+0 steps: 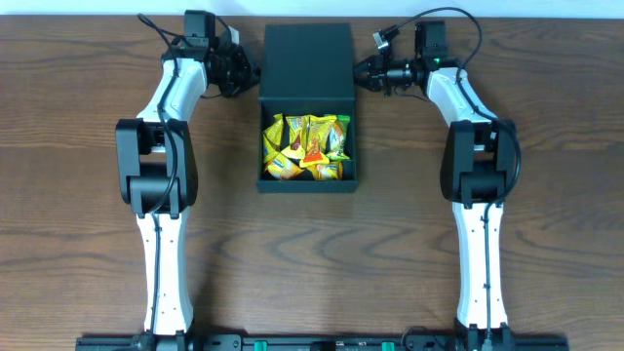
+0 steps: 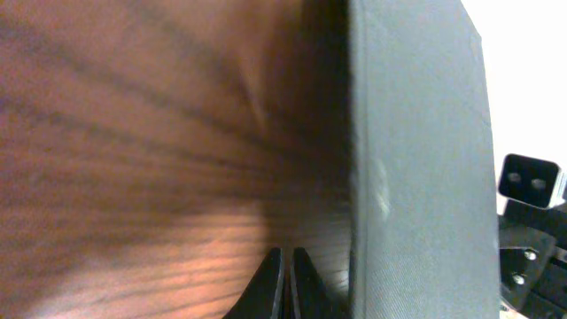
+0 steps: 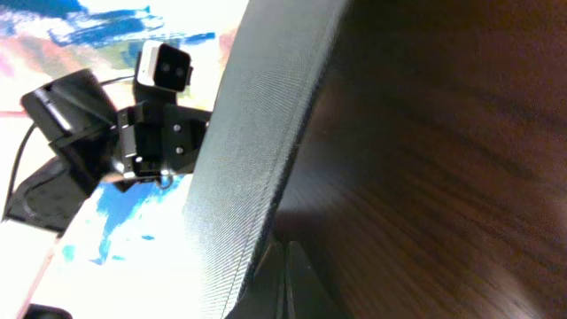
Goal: Pack container
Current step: 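Grasp the black lid with both grippers and swing it forward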
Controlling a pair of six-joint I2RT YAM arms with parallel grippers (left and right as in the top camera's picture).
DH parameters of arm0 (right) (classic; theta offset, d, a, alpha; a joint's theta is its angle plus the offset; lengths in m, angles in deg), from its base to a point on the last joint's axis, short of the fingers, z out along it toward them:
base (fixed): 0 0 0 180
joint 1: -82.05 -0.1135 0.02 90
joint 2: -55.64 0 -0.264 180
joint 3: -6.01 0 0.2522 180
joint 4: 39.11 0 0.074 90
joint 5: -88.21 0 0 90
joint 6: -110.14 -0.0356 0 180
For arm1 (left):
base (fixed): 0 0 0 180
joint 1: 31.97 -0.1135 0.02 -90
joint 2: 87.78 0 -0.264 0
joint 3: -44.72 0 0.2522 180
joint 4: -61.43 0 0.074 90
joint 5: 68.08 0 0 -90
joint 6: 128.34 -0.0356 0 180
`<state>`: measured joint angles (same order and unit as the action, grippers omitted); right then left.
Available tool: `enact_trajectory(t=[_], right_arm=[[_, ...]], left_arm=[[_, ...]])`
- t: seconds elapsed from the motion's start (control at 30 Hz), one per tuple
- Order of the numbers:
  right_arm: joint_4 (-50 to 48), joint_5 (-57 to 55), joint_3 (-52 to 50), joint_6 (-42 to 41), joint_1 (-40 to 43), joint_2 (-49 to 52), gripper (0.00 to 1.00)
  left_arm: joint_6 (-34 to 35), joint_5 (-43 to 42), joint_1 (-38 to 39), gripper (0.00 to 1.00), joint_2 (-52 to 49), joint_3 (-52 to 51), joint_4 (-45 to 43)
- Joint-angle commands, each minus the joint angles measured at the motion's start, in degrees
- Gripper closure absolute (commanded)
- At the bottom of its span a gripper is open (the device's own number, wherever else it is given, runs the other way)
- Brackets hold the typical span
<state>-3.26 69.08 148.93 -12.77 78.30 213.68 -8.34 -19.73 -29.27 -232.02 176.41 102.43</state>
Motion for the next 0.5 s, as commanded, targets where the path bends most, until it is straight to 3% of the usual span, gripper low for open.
enact_trajectory(t=[0.0,0.23,0.47], right_arm=[[-2.9,6.7,0.4,-1.5,-0.6,1.0,0.98],[-16.0,14.6,0.4,-9.2,-0.6,1.0,0.98],[-28.9,18.5,0.4,-17.7,-0.6,1.0,0.98]], left_arm=[[-0.4,-5.5,0.5,0.94,-1.6,0.3,-2.0],[-0.9,-14.8,-0.5,0.94,-1.6,0.3,-5.8],[-6.6,-24.9,-2.2,0.95,-1.6,0.3,-6.4]])
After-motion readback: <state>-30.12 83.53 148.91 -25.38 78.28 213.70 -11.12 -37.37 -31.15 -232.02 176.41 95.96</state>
